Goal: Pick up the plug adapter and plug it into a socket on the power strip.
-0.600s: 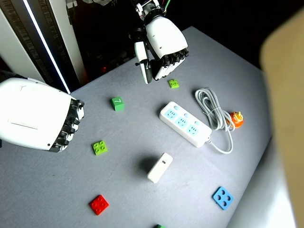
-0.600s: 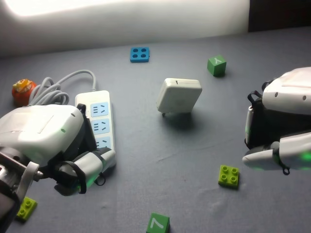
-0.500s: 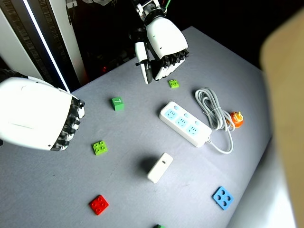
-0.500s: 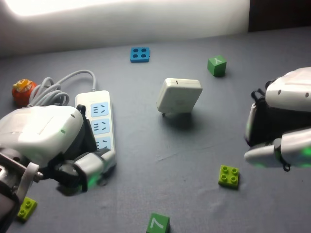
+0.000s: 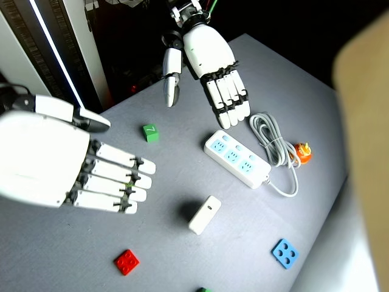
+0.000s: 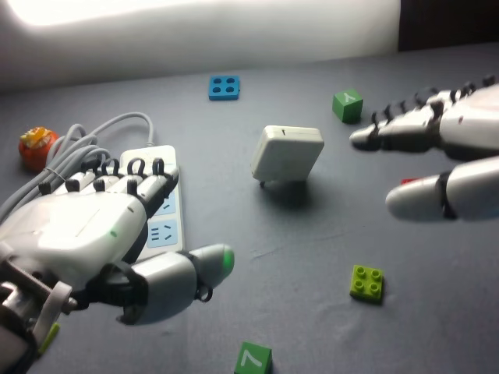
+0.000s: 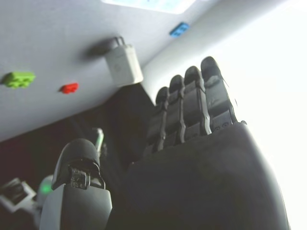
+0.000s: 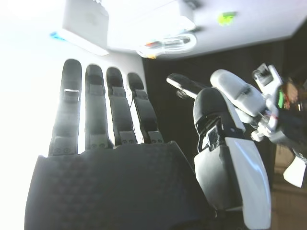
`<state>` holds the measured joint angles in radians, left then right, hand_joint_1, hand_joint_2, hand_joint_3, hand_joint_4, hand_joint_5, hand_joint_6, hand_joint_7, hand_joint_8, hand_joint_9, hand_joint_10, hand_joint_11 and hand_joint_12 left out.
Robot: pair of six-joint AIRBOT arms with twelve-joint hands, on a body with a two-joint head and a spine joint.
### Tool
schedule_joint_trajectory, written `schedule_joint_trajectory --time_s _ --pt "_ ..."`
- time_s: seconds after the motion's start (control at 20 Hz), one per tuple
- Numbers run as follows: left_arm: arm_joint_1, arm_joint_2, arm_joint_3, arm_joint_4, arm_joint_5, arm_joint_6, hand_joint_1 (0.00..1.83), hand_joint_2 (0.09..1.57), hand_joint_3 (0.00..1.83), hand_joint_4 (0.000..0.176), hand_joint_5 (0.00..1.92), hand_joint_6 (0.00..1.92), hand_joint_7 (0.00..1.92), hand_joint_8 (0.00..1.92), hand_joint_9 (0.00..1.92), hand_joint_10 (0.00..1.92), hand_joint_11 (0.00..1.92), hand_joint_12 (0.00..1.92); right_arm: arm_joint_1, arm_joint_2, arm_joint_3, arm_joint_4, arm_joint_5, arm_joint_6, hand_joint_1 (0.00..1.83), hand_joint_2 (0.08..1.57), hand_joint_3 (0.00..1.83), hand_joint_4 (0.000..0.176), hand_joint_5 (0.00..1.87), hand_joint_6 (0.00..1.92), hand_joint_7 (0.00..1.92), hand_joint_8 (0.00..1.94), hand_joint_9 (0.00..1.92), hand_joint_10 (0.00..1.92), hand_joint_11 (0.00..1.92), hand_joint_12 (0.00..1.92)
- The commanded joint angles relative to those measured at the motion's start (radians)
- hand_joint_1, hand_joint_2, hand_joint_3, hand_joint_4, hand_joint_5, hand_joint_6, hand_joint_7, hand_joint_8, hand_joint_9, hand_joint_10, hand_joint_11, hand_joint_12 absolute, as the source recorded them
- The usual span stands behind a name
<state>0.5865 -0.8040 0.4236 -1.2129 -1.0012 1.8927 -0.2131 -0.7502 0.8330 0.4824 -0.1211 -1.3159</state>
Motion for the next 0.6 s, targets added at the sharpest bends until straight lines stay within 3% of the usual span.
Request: schedule_joint_trajectory --time_s 0.0,0.2,0.35,0.55 --pt "0.004 0.011 -0.008 0.064 -0.051 0.005 0.0 1.21 0.0 0.0 0.08 0.0 0.11 0.0 0.1 0.0 0.0 0.25 0.019 -0.008 0.015 0.01 0.093 -0.014 0.12 1.29 0.0 0.0 0.14 0.0 0.15 0.0 0.17 0.0 0.0 0.57" --pt "0.055 0.01 0.001 0.064 -0.041 0.01 0.0 1.2 0.0 0.0 0.08 0.0 0.1 0.0 0.09 0.0 0.0 0.28 0.01 -0.054 0.037 -0.087 0.123 -0.056 0.38 1.24 0.0 0.0 0.13 0.0 0.11 0.0 0.13 0.0 0.0 0.52" --pt "0.1 -0.01 0.027 0.147 -0.027 -0.009 0.0 1.19 0.0 0.0 0.09 0.0 0.12 0.0 0.11 0.0 0.0 0.33 0.037 -0.118 0.072 -0.087 0.148 -0.117 0.81 1.11 0.0 0.0 0.09 0.0 0.06 0.0 0.08 0.0 0.0 0.44" --pt "0.148 -0.088 0.073 0.209 -0.03 -0.088 0.0 1.19 0.0 0.0 0.13 0.01 0.17 0.01 0.15 0.01 0.0 0.37 0.102 -0.22 0.186 -0.087 0.084 -0.089 1.15 1.0 0.0 0.0 0.1 0.01 0.07 0.0 0.08 0.0 0.0 0.62"
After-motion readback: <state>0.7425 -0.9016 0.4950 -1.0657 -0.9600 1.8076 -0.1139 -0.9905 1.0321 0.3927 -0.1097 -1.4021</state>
